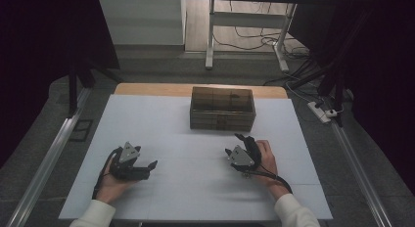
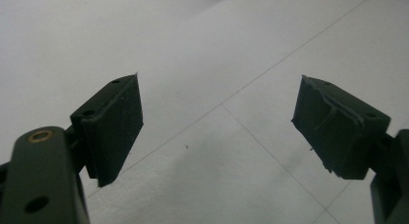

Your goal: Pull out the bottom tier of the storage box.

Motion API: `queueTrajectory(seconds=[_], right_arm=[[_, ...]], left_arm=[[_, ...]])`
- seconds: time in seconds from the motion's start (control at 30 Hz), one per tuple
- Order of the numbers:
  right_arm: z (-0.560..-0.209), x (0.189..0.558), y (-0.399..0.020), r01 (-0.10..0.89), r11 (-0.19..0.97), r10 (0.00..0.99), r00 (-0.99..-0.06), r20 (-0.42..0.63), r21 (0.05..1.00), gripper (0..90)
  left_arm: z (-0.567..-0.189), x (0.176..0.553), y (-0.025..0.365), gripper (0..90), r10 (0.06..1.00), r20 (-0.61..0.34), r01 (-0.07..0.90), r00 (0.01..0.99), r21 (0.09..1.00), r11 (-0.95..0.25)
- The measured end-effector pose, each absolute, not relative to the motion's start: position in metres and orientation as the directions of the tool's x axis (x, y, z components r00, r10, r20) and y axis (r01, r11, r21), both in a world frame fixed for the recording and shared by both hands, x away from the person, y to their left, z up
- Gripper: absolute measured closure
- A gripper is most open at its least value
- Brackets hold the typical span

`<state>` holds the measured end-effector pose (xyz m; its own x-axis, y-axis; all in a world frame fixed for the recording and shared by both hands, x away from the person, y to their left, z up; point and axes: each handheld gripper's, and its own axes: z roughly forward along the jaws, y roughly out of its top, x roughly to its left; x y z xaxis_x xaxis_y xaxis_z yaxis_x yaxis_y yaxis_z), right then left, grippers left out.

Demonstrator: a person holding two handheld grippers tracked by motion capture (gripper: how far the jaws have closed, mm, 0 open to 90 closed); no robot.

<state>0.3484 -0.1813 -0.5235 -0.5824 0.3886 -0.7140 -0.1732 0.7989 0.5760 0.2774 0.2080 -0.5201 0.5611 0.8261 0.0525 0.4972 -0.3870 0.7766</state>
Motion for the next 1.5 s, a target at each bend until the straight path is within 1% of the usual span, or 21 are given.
queueTrajectory(seconds=[0.13, 0.37, 0.53, 0.8, 0.93, 1.2, 1.43, 1.5], right_arm=[[-0.526, 0.351, -0.18, -0.174, 0.816, 0.368, -0.58, -0.727, 0.552, 33.5], [-0.526, 0.355, -0.175, -0.192, 0.814, 0.364, -0.568, -0.738, 0.549, 34.4], [-0.525, 0.357, -0.171, -0.209, 0.816, 0.353, -0.557, -0.752, 0.539, 35.2], [-0.527, 0.361, -0.167, -0.218, 0.82, 0.343, -0.553, -0.759, 0.529, 36.4], [-0.529, 0.364, -0.165, -0.223, 0.823, 0.338, -0.548, -0.765, 0.523, 36.7], [-0.53, 0.367, -0.163, -0.226, 0.835, 0.323, -0.538, -0.779, 0.502, 37.3], [-0.532, 0.368, -0.16, -0.23, 0.831, 0.326, -0.536, -0.779, 0.506, 37.9], [-0.532, 0.369, -0.16, -0.233, 0.841, 0.312, -0.531, -0.788, 0.489, 38.3]], left_arm=[[-0.52, 0.277, 0.208, 17.4, 0.824, 0.055, 0.496, 0.564, 0.775, -0.391], [-0.518, 0.276, 0.21, 17.5, 0.826, 0.019, 0.497, 0.563, 0.791, -0.357], [-0.519, 0.276, 0.209, 17.4, 0.826, 0.04, 0.496, 0.562, 0.783, -0.375], [-0.519, 0.276, 0.209, 17.4, 0.824, 0.036, 0.498, 0.565, 0.782, -0.375], [-0.517, 0.276, 0.21, 17.5, 0.82, 0.004, 0.499, 0.572, 0.792, -0.352], [-0.519, 0.276, 0.208, 17.5, 0.82, 0.022, 0.5, 0.572, 0.783, -0.37], [-0.518, 0.276, 0.209, 17.5, 0.82, 0.016, 0.5, 0.572, 0.785, -0.364], [-0.518, 0.277, 0.21, 17.5, 0.82, 0.015, 0.5, 0.573, 0.786, -0.363]])
